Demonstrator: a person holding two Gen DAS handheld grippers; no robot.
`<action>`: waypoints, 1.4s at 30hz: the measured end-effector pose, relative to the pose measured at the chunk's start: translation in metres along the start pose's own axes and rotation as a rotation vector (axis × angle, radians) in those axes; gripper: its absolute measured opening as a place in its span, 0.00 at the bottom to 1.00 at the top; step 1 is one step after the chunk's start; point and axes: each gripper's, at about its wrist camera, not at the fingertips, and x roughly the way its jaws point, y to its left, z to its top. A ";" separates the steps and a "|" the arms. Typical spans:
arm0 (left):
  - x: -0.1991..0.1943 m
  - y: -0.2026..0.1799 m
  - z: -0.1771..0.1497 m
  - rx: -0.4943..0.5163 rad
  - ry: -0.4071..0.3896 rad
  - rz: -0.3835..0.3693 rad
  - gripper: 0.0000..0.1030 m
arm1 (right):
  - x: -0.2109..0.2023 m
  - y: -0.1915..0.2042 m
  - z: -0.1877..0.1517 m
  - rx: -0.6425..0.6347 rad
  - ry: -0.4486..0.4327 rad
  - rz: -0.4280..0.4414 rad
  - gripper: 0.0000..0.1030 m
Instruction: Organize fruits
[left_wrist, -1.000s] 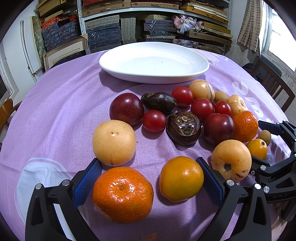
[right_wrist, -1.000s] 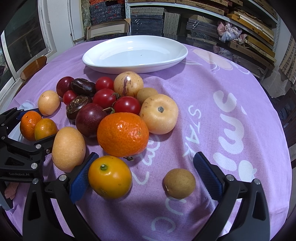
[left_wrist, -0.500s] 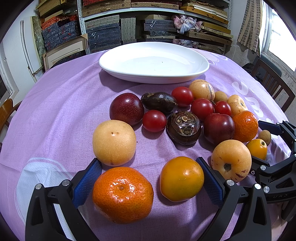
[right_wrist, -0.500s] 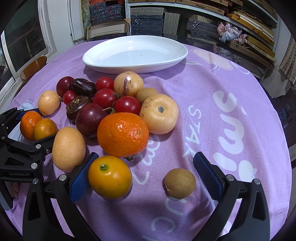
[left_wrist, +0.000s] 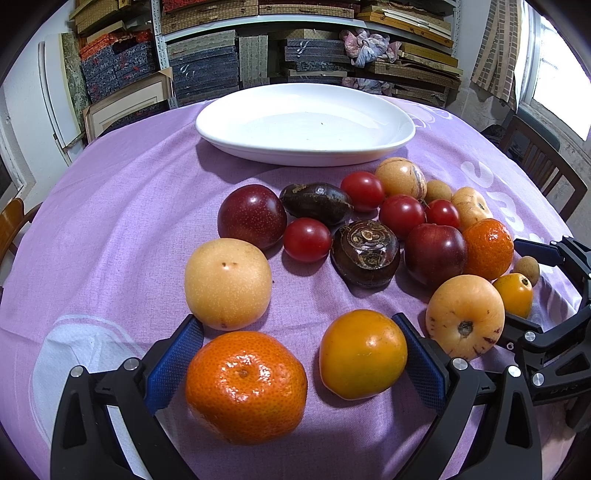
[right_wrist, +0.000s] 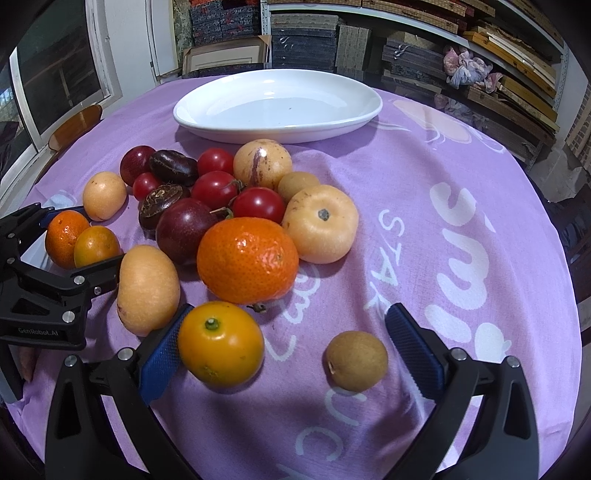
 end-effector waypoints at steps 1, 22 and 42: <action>-0.002 0.000 -0.001 0.003 0.000 -0.002 0.97 | -0.001 -0.001 -0.001 -0.004 0.001 0.002 0.96; -0.004 0.006 -0.001 0.079 0.018 -0.062 0.97 | -0.003 -0.009 -0.003 -0.064 0.003 0.045 0.96; -0.007 0.015 -0.009 0.155 0.010 -0.116 0.97 | -0.055 -0.015 -0.022 -0.129 -0.189 0.091 0.96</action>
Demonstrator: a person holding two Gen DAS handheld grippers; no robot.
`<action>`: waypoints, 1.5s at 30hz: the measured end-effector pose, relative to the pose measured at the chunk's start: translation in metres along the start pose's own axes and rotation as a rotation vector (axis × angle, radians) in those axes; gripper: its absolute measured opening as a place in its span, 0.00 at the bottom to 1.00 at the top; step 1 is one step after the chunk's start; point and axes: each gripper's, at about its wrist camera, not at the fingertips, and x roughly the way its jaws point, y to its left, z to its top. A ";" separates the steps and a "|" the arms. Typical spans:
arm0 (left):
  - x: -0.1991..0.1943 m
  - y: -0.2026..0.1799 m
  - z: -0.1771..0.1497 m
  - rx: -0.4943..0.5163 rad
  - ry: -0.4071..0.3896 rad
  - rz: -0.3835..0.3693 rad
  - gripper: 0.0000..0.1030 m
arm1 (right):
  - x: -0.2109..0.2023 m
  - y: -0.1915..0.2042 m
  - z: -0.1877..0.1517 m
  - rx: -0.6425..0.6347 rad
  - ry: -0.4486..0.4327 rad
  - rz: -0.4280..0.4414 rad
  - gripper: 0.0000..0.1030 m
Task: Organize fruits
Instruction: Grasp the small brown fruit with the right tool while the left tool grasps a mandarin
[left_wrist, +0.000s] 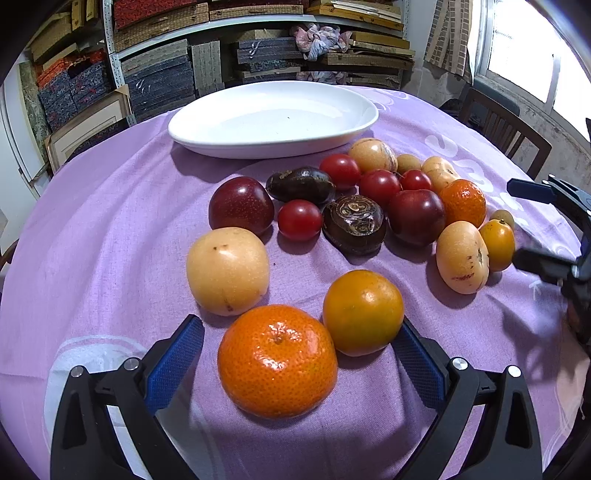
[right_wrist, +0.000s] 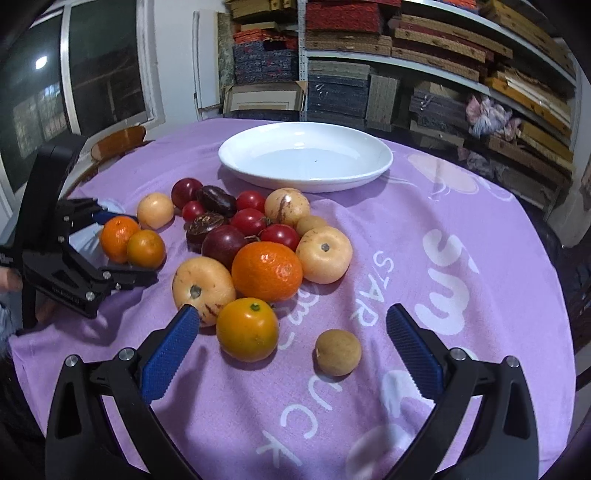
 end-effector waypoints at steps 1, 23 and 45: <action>0.000 0.000 0.000 0.000 0.000 -0.001 0.97 | -0.001 0.004 -0.003 -0.021 0.006 -0.005 0.96; -0.001 0.001 -0.001 -0.001 0.000 -0.007 0.97 | 0.001 -0.015 -0.013 -0.044 0.067 -0.064 0.24; -0.001 0.001 -0.002 -0.003 -0.001 -0.007 0.97 | 0.017 -0.026 0.089 -0.024 -0.011 -0.004 0.26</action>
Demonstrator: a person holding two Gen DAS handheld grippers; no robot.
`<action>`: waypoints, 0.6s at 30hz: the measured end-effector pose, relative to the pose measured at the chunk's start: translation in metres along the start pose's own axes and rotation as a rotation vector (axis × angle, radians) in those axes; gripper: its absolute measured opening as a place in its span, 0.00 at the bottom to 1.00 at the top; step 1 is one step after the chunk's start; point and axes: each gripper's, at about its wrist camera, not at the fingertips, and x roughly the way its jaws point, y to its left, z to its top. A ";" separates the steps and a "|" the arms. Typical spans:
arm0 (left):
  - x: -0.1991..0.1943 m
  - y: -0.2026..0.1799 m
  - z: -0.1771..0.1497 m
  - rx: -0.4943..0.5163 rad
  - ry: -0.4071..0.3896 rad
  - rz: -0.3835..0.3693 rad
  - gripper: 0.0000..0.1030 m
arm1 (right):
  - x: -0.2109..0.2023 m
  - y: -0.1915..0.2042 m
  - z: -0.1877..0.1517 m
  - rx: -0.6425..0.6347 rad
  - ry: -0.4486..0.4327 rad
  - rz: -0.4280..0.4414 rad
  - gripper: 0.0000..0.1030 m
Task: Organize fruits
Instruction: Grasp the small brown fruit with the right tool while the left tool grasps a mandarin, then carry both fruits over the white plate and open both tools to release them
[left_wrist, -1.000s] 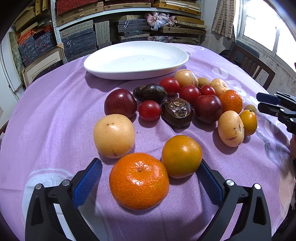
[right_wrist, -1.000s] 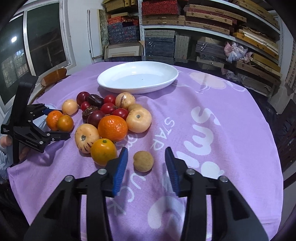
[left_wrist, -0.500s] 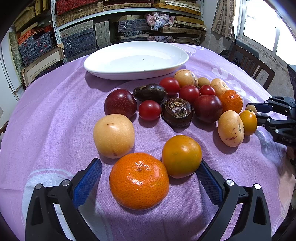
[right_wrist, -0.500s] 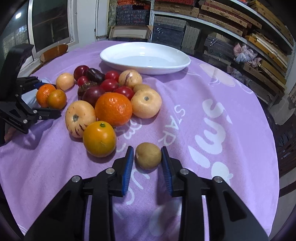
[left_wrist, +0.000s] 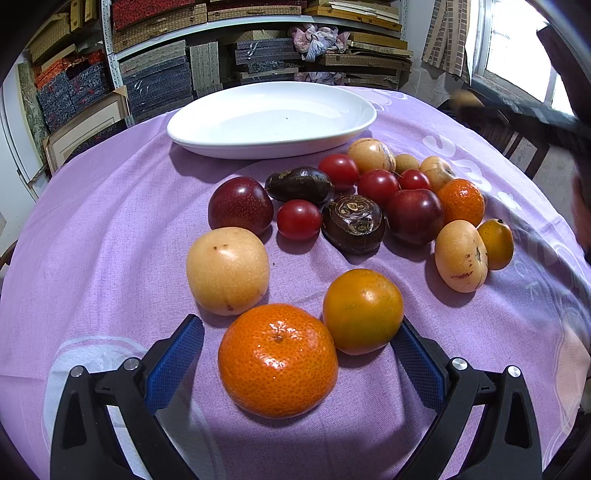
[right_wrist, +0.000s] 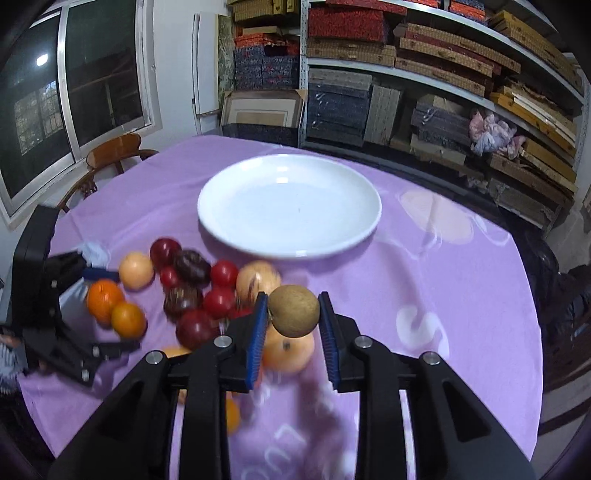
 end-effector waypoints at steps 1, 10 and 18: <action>0.000 0.000 0.000 0.000 0.000 0.000 0.97 | 0.011 0.003 0.014 -0.014 0.004 -0.005 0.26; -0.013 0.005 0.001 -0.036 -0.073 -0.052 0.69 | 0.051 0.013 0.052 -0.003 0.013 0.044 0.26; -0.012 0.005 0.000 -0.019 -0.062 -0.101 0.47 | 0.031 0.005 0.043 0.023 -0.018 0.079 0.26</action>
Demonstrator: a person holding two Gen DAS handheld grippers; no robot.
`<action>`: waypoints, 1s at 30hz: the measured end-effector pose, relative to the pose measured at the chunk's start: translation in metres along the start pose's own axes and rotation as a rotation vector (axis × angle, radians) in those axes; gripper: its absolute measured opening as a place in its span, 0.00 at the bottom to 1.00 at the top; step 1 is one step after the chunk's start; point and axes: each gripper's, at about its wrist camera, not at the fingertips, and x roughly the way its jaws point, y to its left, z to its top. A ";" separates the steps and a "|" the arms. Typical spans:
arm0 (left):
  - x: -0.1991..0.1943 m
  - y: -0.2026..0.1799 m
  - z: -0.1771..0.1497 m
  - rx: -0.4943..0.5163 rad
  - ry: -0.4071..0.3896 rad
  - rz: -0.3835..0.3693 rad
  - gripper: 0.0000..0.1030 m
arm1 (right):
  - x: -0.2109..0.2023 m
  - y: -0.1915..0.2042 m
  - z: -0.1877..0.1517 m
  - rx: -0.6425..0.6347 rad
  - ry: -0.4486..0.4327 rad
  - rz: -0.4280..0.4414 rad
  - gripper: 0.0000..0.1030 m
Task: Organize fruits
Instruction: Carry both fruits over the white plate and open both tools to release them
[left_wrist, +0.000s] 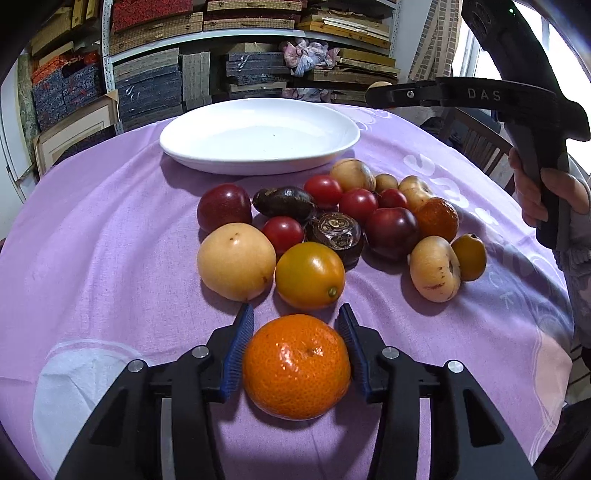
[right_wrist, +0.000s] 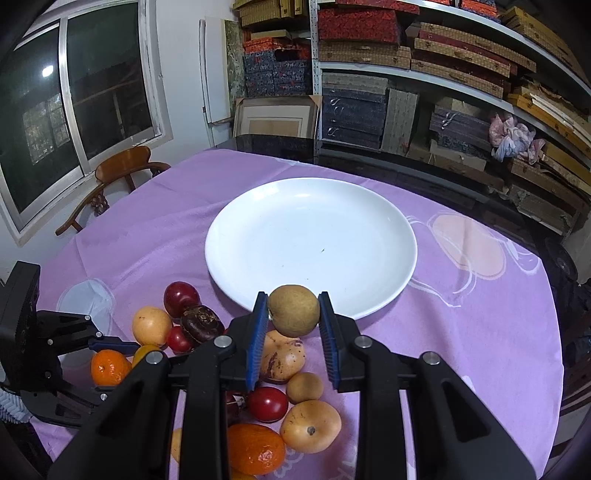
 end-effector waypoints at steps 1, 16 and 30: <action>-0.002 0.002 -0.002 -0.008 0.001 -0.016 0.47 | -0.002 -0.001 -0.001 -0.001 -0.004 0.002 0.26; -0.025 0.010 -0.019 -0.058 -0.013 -0.031 0.45 | -0.005 -0.011 -0.016 0.031 -0.010 0.010 0.26; 0.015 0.020 0.159 -0.001 -0.131 0.031 0.45 | 0.046 -0.016 0.033 -0.003 0.043 -0.044 0.26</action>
